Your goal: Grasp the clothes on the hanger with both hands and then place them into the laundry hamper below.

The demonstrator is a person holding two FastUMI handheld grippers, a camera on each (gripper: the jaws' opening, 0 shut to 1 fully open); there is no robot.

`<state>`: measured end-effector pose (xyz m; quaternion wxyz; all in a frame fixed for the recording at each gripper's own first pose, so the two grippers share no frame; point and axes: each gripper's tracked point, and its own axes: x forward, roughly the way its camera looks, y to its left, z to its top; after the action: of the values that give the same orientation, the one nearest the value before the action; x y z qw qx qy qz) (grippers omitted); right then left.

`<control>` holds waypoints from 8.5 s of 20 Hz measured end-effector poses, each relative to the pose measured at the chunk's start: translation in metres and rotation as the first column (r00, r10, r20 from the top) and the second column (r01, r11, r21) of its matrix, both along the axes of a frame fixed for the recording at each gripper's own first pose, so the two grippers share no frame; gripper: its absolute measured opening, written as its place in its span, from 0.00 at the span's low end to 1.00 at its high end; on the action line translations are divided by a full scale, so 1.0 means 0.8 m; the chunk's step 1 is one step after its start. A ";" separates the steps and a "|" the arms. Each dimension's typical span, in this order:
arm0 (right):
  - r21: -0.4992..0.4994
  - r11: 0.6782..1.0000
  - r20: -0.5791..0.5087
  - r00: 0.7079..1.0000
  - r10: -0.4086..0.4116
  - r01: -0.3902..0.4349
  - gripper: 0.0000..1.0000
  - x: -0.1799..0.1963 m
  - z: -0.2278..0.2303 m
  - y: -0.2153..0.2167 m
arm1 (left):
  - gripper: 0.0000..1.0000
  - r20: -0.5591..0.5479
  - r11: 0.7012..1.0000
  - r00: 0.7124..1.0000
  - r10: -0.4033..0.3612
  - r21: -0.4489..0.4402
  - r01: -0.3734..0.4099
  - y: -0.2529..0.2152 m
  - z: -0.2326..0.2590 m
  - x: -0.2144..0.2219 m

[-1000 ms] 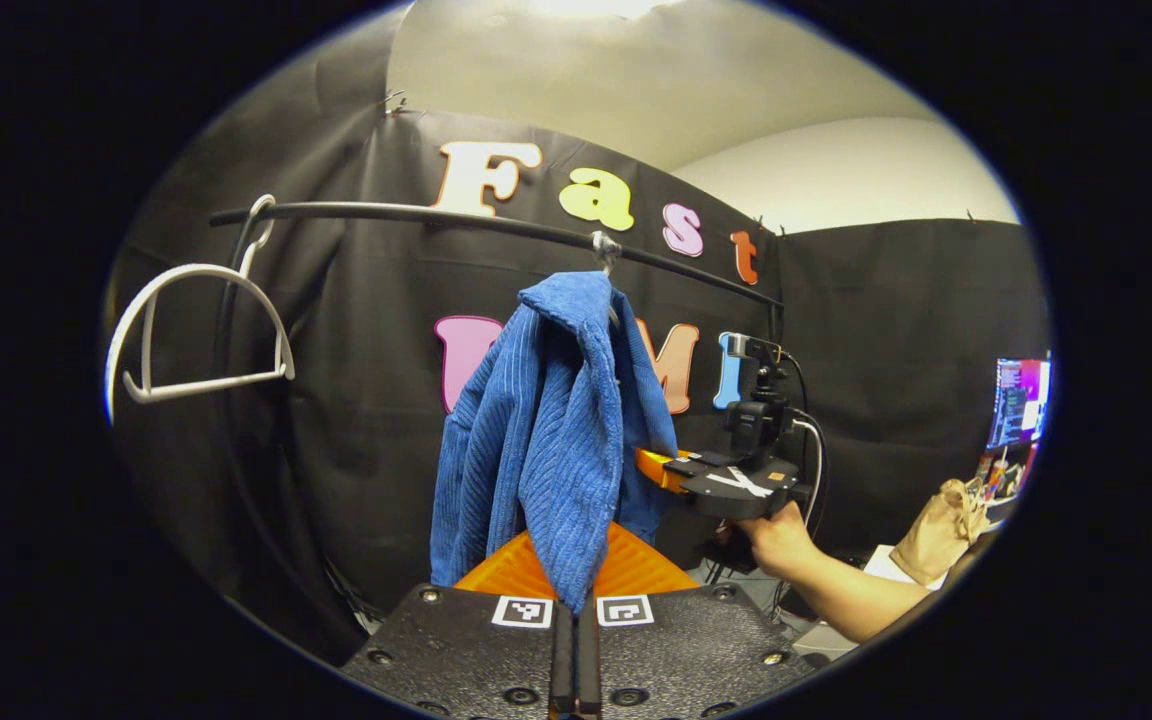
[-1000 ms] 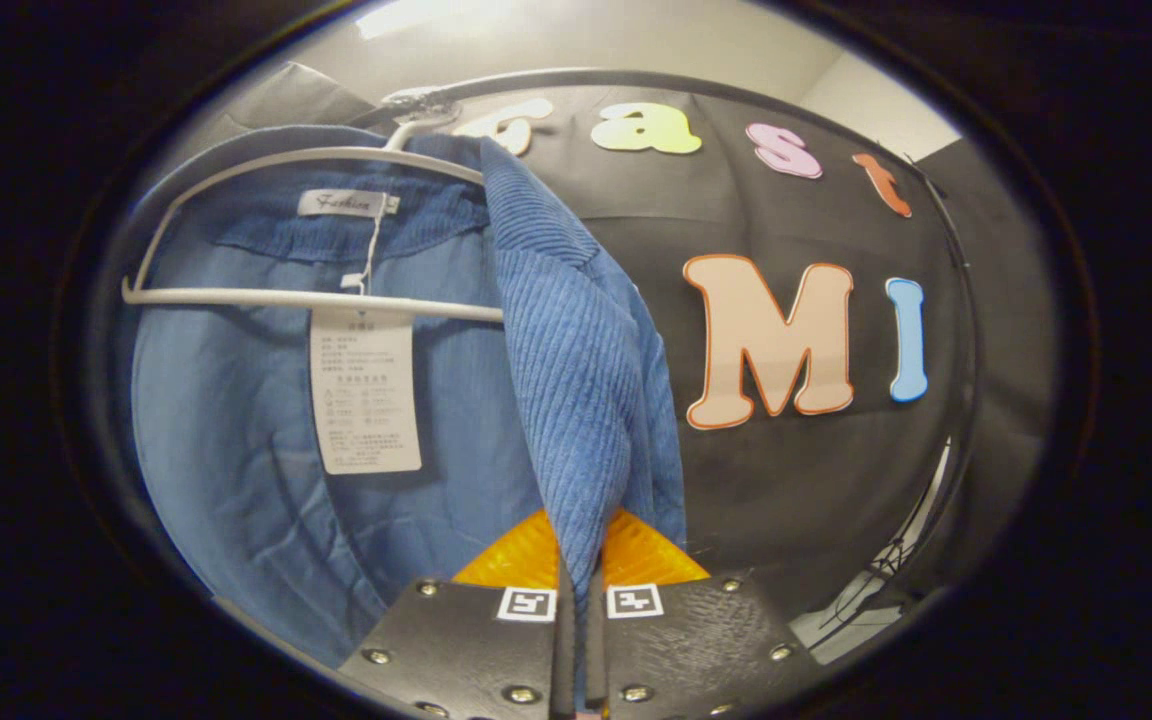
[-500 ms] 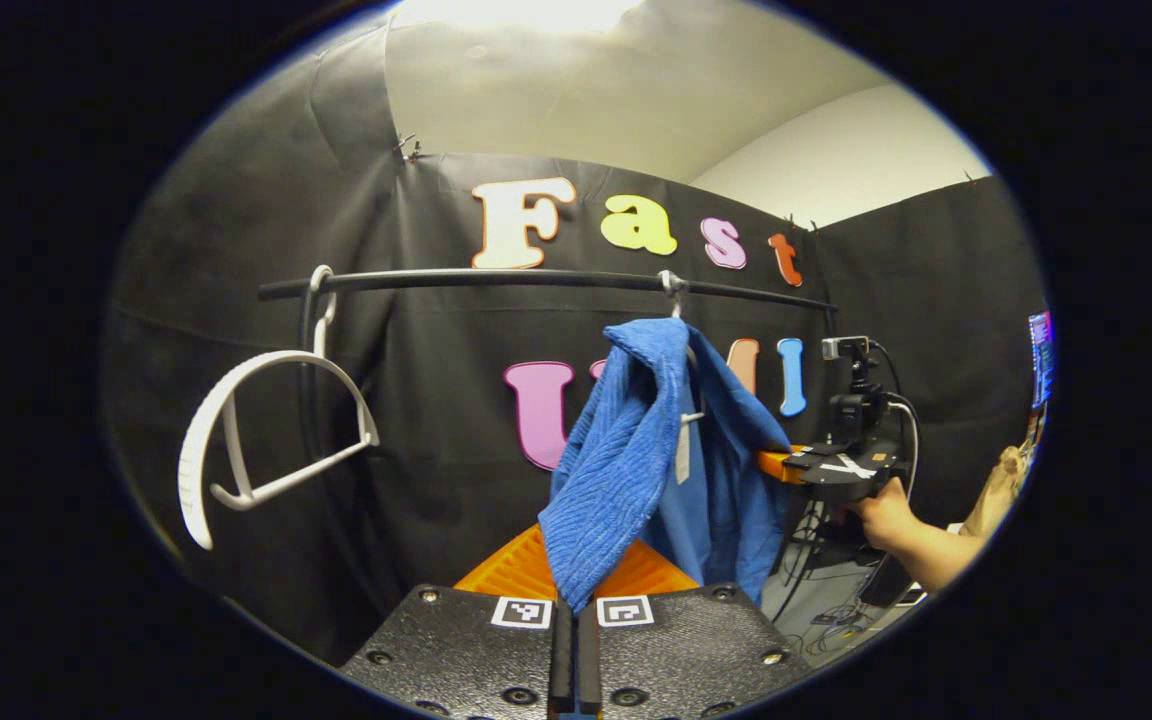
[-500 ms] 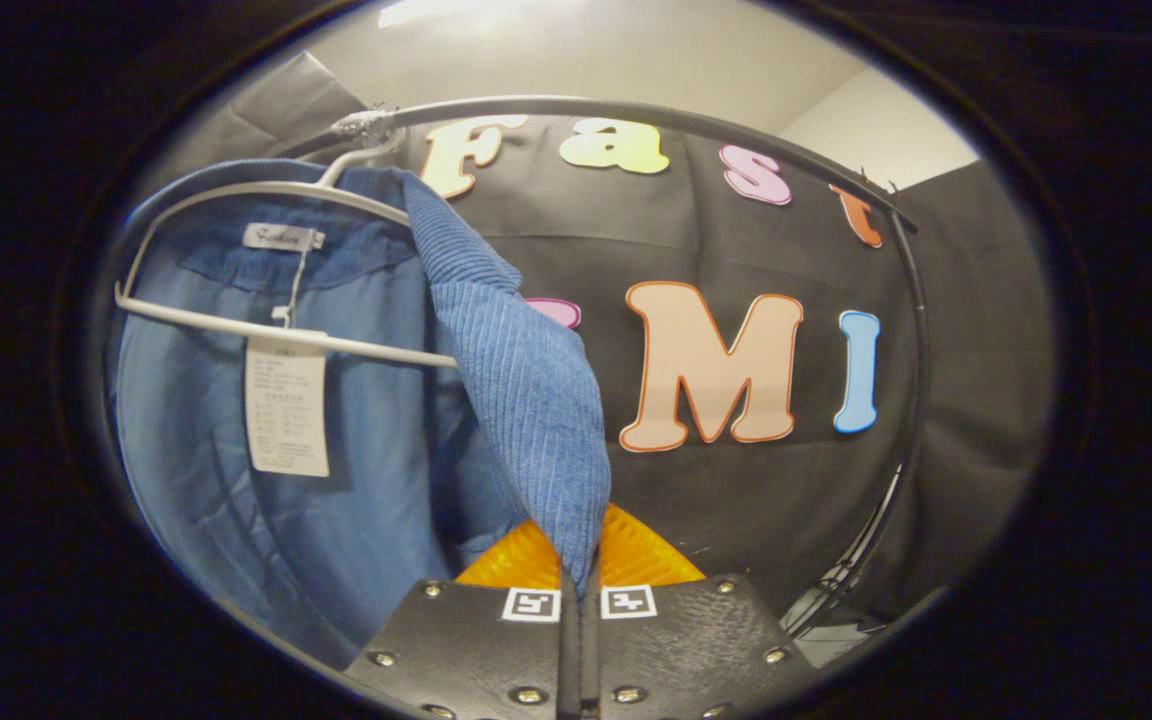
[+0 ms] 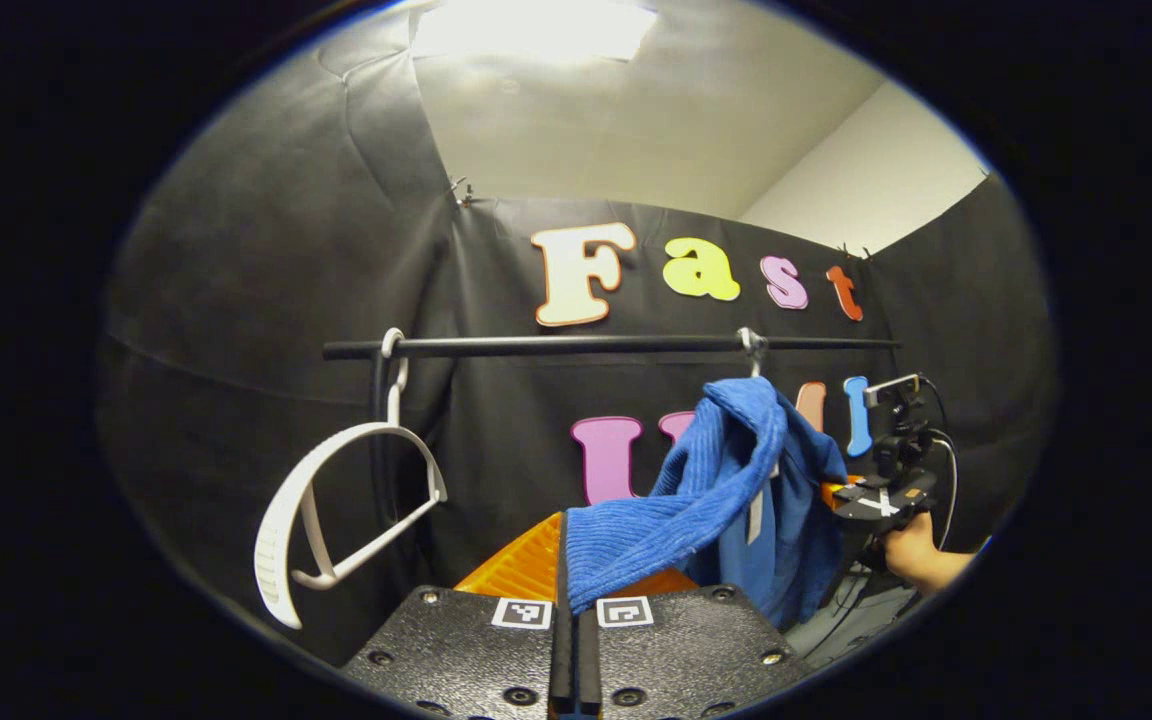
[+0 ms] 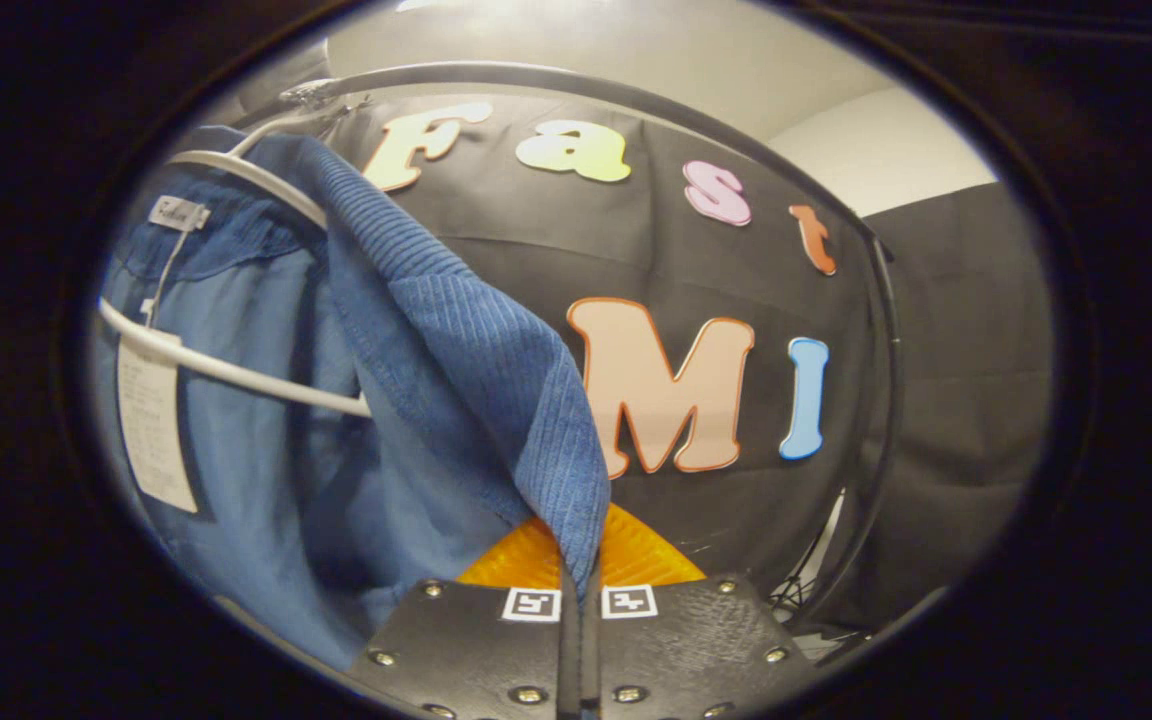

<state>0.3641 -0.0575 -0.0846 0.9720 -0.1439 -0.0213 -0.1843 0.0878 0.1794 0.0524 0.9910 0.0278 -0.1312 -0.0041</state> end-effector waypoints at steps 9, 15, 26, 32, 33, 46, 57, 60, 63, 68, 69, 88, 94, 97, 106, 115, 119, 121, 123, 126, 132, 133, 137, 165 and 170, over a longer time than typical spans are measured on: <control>0.055 0.999 0.039 0.999 -0.003 0.001 0.01 0.019 0.038 -0.016 | 0.03 0.113 1.000 0.994 0.009 -0.024 -0.007 -0.009 0.062 -0.011; 0.057 0.997 0.049 0.998 -0.046 0.044 0.01 0.037 0.064 -0.039 | 0.04 0.170 0.998 0.984 0.057 -0.011 -0.056 -0.003 0.099 -0.014; 0.075 0.989 0.042 0.991 -0.129 0.126 0.01 0.099 0.078 -0.078 | 0.04 0.074 0.996 0.994 0.074 -0.046 -0.071 0.013 0.047 0.057; 0.067 0.984 -0.062 0.985 -0.159 0.163 0.01 0.113 0.008 -0.119 | 0.02 -0.051 0.999 0.999 0.017 -0.049 -0.020 -0.005 -0.030 0.100; 0.073 0.985 -0.074 0.986 -0.150 0.155 0.01 0.109 -0.009 -0.114 | 0.02 -0.071 0.999 0.997 0.013 -0.051 -0.017 -0.008 -0.042 0.106; 0.118 0.990 -0.075 0.995 -0.073 0.082 0.01 0.001 -0.018 -0.069 | 0.02 -0.120 0.993 0.992 0.025 -0.112 -0.039 -0.004 -0.064 0.081; 0.082 0.996 -0.052 0.998 0.030 -0.026 0.02 -0.094 0.020 0.009 | 0.02 -0.154 0.996 0.988 0.010 -0.087 -0.023 -0.048 -0.071 0.047; 0.110 0.991 -0.046 0.996 0.077 -0.072 0.00 -0.117 0.023 0.035 | 0.02 -0.167 0.997 0.986 0.016 -0.070 -0.028 -0.064 -0.076 0.046; 0.141 0.984 -0.035 0.993 0.114 -0.109 0.01 -0.133 0.027 0.052 | 0.02 -0.182 0.997 0.983 0.028 -0.060 -0.039 -0.082 -0.083 0.049; 0.186 0.971 -0.029 0.987 0.159 -0.151 0.00 -0.163 0.026 0.078 | 0.01 -0.183 0.997 0.983 0.004 -0.073 -0.017 -0.120 -0.091 0.050; 0.194 0.968 -0.026 0.986 0.167 -0.159 0.01 -0.169 0.027 0.082 | 0.04 -0.179 0.997 0.984 -0.005 -0.076 -0.009 -0.127 -0.091 0.049; 0.375 0.890 -0.038 0.955 0.295 -0.260 0.02 -0.204 -0.047 0.099 | 0.02 -0.189 0.983 0.979 -0.080 -0.178 0.046 -0.211 -0.184 0.087; 0.488 0.844 -0.119 0.941 0.318 -0.224 0.01 -0.192 -0.148 0.117 | 0.02 -0.292 0.979 0.949 -0.115 -0.194 0.059 -0.216 -0.282 0.112; 0.562 0.807 -0.172 0.929 0.328 -0.181 0.01 -0.193 -0.216 0.122 | 0.02 -0.364 0.982 0.923 -0.124 -0.182 0.060 -0.221 -0.347 0.118; 0.560 0.828 -0.380 0.880 0.284 -0.025 0.02 -0.210 -0.408 0.105 | 0.03 -0.540 0.986 0.836 -0.095 -0.167 0.003 -0.190 -0.522 0.135; 0.501 0.864 -0.518 0.819 0.246 0.058 0.02 -0.219 -0.501 0.107 | 0.02 -0.674 0.985 0.733 -0.089 -0.167 -0.035 -0.178 -0.642 0.136; 0.465 0.876 -0.585 0.788 0.192 0.131 0.03 -0.231 -0.527 0.095 | 0.03 -0.729 0.988 0.681 -0.069 -0.144 -0.053 -0.185 -0.679 0.145; 0.461 0.874 -0.597 0.782 0.178 0.153 0.03 -0.230 -0.539 0.089 | 0.03 -0.748 0.990 0.660 -0.067 -0.133 -0.050 -0.191 -0.691 0.146; 0.458 0.875 -0.612 0.769 0.184 0.155 0.03 -0.228 -0.551 0.089 | 0.03 -0.780 0.992 0.622 -0.062 -0.116 -0.046 -0.188 -0.711 0.141; 0.460 0.868 -0.651 0.735 0.188 0.186 0.04 -0.229 -0.578 0.087 | 0.03 -0.825 0.995 0.564 -0.041 -0.083 -0.049 -0.186 -0.747 0.137; 0.455 0.861 -0.703 0.686 0.189 0.229 0.07 -0.242 -0.617 0.083 | 0.02 -0.900 0.986 0.422 -0.110 -0.151 -0.067 -0.193 -0.794 0.117; 0.444 0.865 -0.718 0.670 0.188 0.234 0.10 -0.247 -0.624 0.081 | 0.05 -0.899 0.986 0.423 -0.108 -0.152 -0.073 -0.189 -0.795 0.118; 0.467 0.856 -0.676 0.713 0.186 0.220 0.56 -0.246 -0.602 0.081 | 0.78 -0.902 0.994 0.427 -0.059 -0.094 -0.062 -0.182 -0.800 0.124; 0.364 0.932 -0.363 0.920 0.149 -0.008 0.99 -0.272 -0.264 0.084 | 0.97 -0.533 0.996 0.844 -0.061 -0.082 0.020 -0.188 -0.416 0.084; 0.309 0.948 -0.284 0.944 0.168 -0.075 0.99 -0.290 -0.175 0.089 | 0.93 -0.427 0.996 0.902 -0.062 -0.088 0.026 -0.197 -0.317 0.058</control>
<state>0.1323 0.0140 -0.2247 0.9836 -0.0230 0.1483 -0.0999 0.1344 0.0222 -0.2015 0.9955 -0.0166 0.0894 -0.0272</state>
